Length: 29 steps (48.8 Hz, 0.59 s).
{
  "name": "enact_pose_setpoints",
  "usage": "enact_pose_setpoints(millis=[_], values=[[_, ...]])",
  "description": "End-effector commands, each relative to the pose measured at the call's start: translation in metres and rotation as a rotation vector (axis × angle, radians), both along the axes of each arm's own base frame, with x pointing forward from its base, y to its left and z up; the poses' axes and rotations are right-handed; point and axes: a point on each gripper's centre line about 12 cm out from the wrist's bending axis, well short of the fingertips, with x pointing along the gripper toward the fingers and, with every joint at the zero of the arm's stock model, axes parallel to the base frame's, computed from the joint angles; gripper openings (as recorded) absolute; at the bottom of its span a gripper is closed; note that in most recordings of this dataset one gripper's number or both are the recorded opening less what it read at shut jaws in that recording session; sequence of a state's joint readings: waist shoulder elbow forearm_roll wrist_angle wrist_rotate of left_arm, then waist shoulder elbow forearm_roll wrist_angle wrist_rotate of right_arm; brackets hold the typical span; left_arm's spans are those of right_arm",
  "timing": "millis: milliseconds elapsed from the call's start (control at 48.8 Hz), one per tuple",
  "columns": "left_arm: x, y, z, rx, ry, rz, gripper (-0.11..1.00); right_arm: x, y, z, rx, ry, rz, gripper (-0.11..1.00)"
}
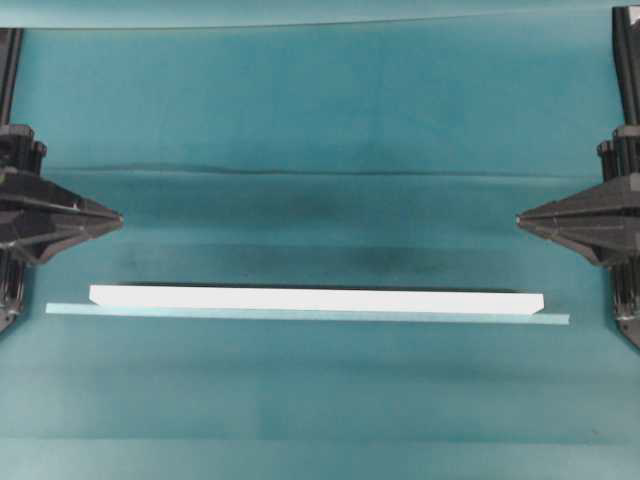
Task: Lift a wooden board with both hands.
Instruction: 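Move both grippers inward over the ends of the white board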
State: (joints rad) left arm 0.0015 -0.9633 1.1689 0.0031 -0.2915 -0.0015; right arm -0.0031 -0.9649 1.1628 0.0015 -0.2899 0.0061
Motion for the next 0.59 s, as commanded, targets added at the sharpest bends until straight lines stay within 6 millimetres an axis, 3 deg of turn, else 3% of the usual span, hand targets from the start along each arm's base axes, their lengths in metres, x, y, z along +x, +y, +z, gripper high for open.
enact_pose_setpoints(millis=[0,164,390,574], values=[[0.009,0.000,0.025,-0.031,-0.015,-0.005,0.14,0.003,-0.002,0.002,0.030,-0.002,-0.007,0.10],[0.024,0.001,0.036,-0.049,0.118,0.003,-0.01,0.006,-0.011,0.001,0.202,0.155,-0.058,0.00],[0.044,0.001,0.039,-0.064,0.273,0.010,-0.02,0.007,-0.017,0.011,0.308,0.326,-0.087,0.00],[0.064,0.003,0.033,-0.142,0.449,0.034,-0.02,0.012,-0.015,0.005,0.365,0.564,-0.097,0.00]])
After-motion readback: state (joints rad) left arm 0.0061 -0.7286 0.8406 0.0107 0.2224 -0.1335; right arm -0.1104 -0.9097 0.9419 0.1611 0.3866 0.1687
